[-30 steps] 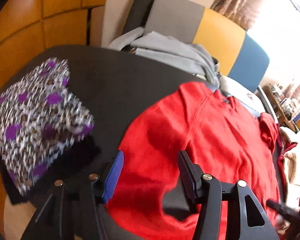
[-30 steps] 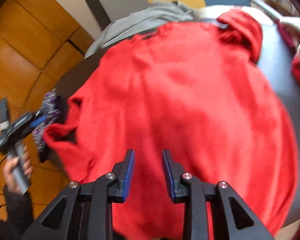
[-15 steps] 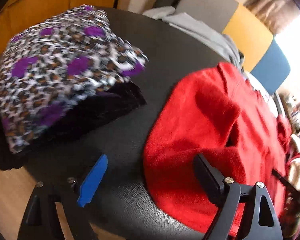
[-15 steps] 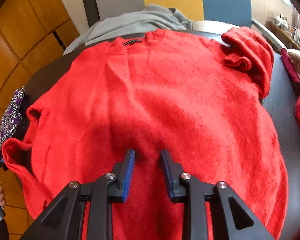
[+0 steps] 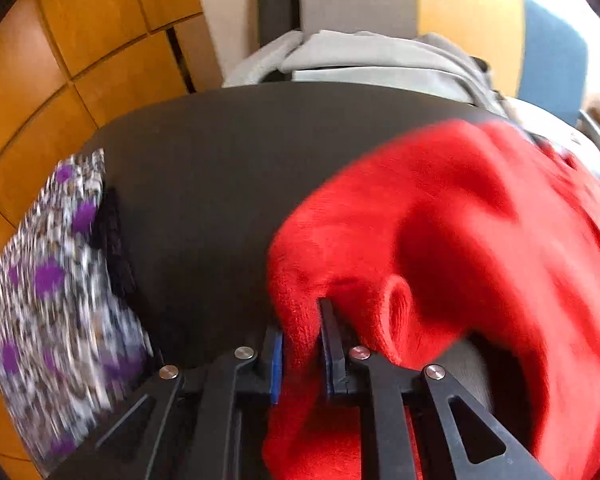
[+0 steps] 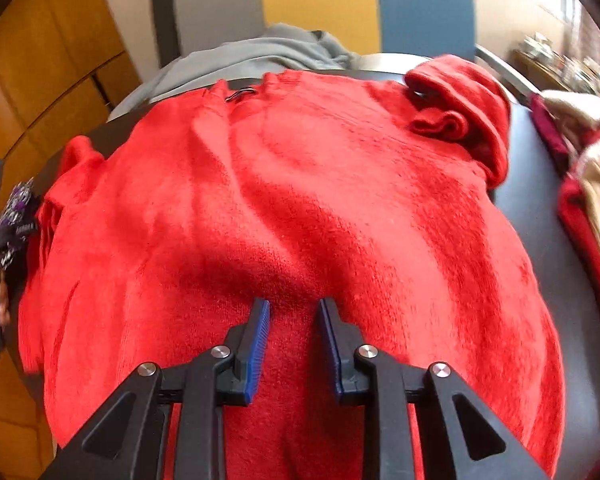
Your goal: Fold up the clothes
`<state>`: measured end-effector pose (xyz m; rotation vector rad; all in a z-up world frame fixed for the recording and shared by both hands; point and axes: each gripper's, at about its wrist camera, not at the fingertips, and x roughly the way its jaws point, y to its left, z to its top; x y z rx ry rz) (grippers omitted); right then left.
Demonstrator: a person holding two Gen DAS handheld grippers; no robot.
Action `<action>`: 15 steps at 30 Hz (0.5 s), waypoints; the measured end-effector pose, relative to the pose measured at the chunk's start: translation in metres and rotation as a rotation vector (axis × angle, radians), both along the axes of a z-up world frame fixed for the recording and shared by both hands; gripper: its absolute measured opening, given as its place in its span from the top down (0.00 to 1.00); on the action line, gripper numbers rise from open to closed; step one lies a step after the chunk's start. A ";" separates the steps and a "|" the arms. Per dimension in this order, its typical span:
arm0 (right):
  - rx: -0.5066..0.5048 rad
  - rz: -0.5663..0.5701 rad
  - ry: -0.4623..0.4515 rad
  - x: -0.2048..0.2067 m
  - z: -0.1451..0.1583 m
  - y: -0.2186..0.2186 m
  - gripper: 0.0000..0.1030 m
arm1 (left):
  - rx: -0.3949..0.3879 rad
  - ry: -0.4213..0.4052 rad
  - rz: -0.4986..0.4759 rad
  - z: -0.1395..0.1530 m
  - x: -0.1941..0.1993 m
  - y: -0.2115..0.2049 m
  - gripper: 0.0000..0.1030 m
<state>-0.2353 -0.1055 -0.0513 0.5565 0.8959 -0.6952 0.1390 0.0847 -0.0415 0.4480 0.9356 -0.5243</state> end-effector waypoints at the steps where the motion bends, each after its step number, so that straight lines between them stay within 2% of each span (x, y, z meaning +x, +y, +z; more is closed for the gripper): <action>1: 0.001 -0.016 0.005 0.001 0.000 0.002 0.75 | 0.015 -0.001 0.014 0.001 0.010 -0.002 0.85; 5: -0.067 -0.078 0.069 0.016 -0.002 0.018 0.71 | 0.058 0.010 0.075 0.010 0.048 -0.007 0.85; 8: -0.072 -0.108 0.067 0.022 -0.002 0.020 0.70 | -0.001 0.056 0.127 0.032 0.055 0.008 0.77; 11: -0.038 -0.093 0.022 0.015 -0.001 0.015 0.69 | -0.055 0.007 0.171 0.057 0.041 0.035 0.52; 12: -0.023 -0.082 0.002 0.010 0.000 0.014 0.70 | -0.077 -0.003 0.165 0.063 0.031 0.042 0.35; 13: -0.013 -0.073 -0.016 0.005 0.004 0.010 0.70 | -0.100 -0.012 0.157 0.068 0.020 0.049 0.28; 15: -0.006 -0.061 -0.050 -0.005 0.013 0.004 0.71 | -0.145 -0.030 0.140 0.078 -0.001 0.061 0.28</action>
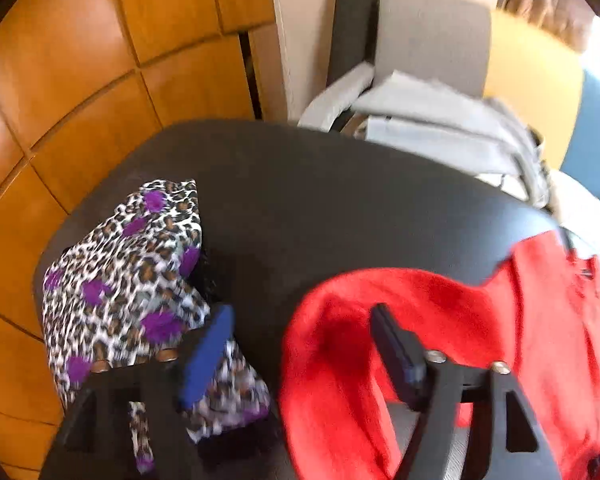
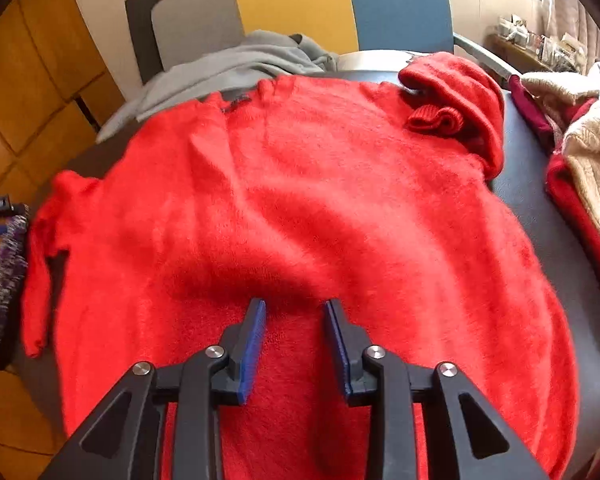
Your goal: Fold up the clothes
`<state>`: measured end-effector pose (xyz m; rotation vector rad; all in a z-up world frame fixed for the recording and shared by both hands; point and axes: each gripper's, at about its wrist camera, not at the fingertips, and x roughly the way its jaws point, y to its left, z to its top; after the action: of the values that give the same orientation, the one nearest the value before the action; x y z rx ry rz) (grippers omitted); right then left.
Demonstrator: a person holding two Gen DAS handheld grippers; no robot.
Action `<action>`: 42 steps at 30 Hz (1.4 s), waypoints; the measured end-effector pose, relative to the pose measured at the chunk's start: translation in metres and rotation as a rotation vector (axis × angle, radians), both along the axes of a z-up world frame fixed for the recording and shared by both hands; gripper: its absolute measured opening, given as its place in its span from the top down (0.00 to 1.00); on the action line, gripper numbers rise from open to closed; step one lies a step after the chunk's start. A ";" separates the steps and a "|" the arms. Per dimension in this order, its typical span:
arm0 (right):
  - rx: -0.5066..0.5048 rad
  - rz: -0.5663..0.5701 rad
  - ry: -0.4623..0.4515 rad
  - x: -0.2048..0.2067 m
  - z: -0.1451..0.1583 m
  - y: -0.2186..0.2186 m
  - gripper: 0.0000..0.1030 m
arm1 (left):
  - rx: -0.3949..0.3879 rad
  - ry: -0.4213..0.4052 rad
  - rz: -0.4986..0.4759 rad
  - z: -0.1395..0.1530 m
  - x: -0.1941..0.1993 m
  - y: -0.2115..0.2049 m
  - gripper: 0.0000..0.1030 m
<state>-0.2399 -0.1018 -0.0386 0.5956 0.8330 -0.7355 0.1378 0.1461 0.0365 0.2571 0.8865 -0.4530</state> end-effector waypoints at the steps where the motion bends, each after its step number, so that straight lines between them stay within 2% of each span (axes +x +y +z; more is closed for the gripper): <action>1: -0.041 -0.013 -0.007 -0.006 0.009 -0.005 0.71 | -0.018 0.001 -0.022 0.000 -0.010 -0.007 0.28; 4: -0.182 -0.067 -0.005 -0.022 0.038 -0.028 0.71 | -0.077 0.054 -0.168 -0.006 -0.046 -0.030 0.23; 8: -0.279 -0.114 0.066 -0.018 0.054 -0.079 0.71 | -0.132 0.129 -0.380 -0.021 -0.101 -0.068 0.22; 11: -0.296 -0.100 0.125 0.008 0.053 -0.119 0.71 | -0.098 0.140 -0.510 -0.037 -0.145 -0.103 0.22; 14: -0.310 -0.087 0.194 0.042 0.044 -0.157 0.71 | -0.067 0.161 -0.572 -0.052 -0.169 -0.126 0.22; 17: -0.268 -0.088 0.268 0.072 0.027 -0.192 0.71 | -0.047 0.189 -0.603 -0.067 -0.177 -0.137 0.22; 19: -0.239 -0.085 0.332 0.086 0.013 -0.211 0.72 | -0.027 0.171 -0.610 -0.074 -0.179 -0.140 0.19; 20: -0.228 -0.086 0.365 0.090 0.007 -0.218 0.75 | -0.025 0.149 -0.619 -0.074 -0.182 -0.141 0.18; 21: -0.215 -0.089 0.396 0.091 0.002 -0.224 0.83 | -0.018 0.135 -0.625 -0.075 -0.185 -0.141 0.16; 24: -0.211 -0.121 0.348 0.072 0.009 -0.230 0.88 | 0.037 0.082 -0.639 -0.084 -0.187 -0.146 0.11; 26: -0.243 -0.160 0.328 0.053 0.023 -0.231 0.89 | 0.075 0.044 -0.649 -0.088 -0.188 -0.150 0.08; 29: -0.297 -0.241 0.315 0.018 0.046 -0.233 0.89 | 0.086 0.048 -0.660 -0.093 -0.178 -0.153 0.00; 31: -0.315 -0.310 0.315 -0.009 0.058 -0.237 0.90 | 0.083 0.059 -0.667 -0.094 -0.171 -0.155 0.00; 37: -0.275 -0.474 0.302 -0.085 0.064 -0.235 0.90 | 0.107 0.076 -0.690 -0.092 -0.161 -0.169 0.00; 39: -0.263 -0.505 0.267 -0.102 0.066 -0.229 0.89 | 0.108 0.071 -0.678 -0.088 -0.153 -0.170 0.00; 42: -0.225 -0.510 0.211 -0.116 0.070 -0.218 0.83 | 0.141 0.019 -0.657 -0.084 -0.140 -0.177 0.00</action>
<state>-0.3564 -0.3199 0.0313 0.5372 0.7834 -1.3575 -0.0023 -0.0310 -0.0472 0.6820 0.8422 -1.0028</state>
